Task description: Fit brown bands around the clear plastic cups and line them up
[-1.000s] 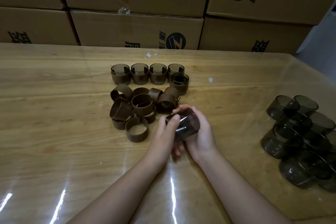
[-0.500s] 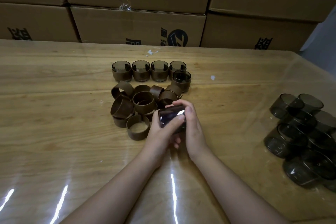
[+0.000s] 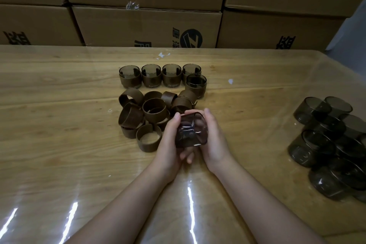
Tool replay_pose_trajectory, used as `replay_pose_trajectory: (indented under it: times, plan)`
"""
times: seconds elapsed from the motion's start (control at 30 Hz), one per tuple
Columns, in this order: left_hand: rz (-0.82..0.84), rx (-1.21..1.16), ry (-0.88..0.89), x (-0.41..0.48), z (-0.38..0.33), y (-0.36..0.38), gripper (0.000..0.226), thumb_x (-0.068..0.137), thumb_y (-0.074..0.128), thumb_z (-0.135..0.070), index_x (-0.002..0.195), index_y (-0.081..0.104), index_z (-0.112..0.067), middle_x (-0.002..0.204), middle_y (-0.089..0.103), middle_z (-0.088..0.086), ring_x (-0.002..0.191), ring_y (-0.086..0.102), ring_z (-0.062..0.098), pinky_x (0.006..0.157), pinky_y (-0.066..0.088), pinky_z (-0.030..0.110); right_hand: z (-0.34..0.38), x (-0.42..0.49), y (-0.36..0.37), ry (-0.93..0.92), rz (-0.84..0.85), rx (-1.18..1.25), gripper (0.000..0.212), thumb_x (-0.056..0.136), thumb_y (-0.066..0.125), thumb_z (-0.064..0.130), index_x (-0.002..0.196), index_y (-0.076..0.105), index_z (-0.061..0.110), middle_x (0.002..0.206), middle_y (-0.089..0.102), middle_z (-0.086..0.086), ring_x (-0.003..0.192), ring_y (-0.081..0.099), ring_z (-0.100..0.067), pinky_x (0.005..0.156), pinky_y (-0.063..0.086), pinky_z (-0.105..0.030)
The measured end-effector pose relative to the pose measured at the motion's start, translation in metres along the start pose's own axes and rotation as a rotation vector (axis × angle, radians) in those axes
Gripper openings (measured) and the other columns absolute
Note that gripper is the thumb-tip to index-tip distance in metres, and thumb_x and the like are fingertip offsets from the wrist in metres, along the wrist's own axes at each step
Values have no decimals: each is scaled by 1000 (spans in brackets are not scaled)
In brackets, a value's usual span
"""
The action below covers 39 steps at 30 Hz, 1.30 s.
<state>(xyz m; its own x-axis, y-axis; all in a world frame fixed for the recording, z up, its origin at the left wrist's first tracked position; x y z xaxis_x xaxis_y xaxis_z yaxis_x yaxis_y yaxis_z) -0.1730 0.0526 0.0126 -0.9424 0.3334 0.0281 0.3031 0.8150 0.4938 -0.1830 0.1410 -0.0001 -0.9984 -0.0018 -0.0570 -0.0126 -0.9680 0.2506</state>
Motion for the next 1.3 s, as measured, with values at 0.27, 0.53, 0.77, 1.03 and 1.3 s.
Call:
replay_pose_trajectory:
  times: [0.27, 0.53, 0.77, 1.03, 1.3]
  plan:
    - [4, -63, -70, -1, 2, -6, 65, 72, 62, -12, 134, 41, -10, 129, 55, 22, 109, 62, 36, 76, 58, 41, -2, 6, -16, 4, -116, 171, 49, 84, 42, 57, 106, 62, 17, 91, 74, -5, 84, 72, -19, 69, 57, -34]
    - [-73, 174, 108, 0, -6, -5, 79, 75, 68, -19, 145, 31, -26, 112, 70, -8, 116, 61, 12, 98, 49, 28, -5, 7, -12, -4, -151, 169, 53, 93, 39, 50, 111, 67, 8, 105, 73, -14, 100, 69, -24, 75, 56, -29]
    - [-143, 229, 168, 0, -2, -12, 77, 75, 69, -19, 137, 31, -47, 113, 69, -3, 114, 62, 13, 101, 48, 41, -4, 7, -9, -27, -118, 86, 44, 93, 44, 49, 109, 71, 17, 110, 72, -11, 108, 67, -24, 90, 52, -37]
    - [-164, 146, 115, 1, 0, -18, 71, 60, 79, -24, 123, 51, -35, 126, 55, 10, 114, 61, 20, 97, 51, 44, 2, 3, -3, -117, -123, 16, 43, 82, 45, 60, 100, 74, 34, 110, 72, -8, 109, 66, -25, 93, 51, -43]
    - [-15, 534, 80, -3, 0, -3, 66, 60, 82, -31, 117, 48, -34, 116, 58, -11, 99, 60, -6, 82, 50, 15, 39, 0, -19, -247, -145, -53, 36, 97, 40, 42, 107, 66, 19, 110, 72, -2, 109, 66, -17, 94, 51, -35]
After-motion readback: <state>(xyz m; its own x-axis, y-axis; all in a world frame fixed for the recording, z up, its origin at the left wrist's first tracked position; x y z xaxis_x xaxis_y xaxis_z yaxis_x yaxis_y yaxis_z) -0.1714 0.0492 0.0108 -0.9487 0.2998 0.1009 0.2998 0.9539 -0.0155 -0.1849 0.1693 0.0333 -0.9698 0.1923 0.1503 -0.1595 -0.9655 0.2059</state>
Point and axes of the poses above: each hand's wrist, its own x-axis towards the middle knuckle, its own y-axis out of the palm, z = x × y, the point moved 6 cm from there along x, towards the middle knuckle
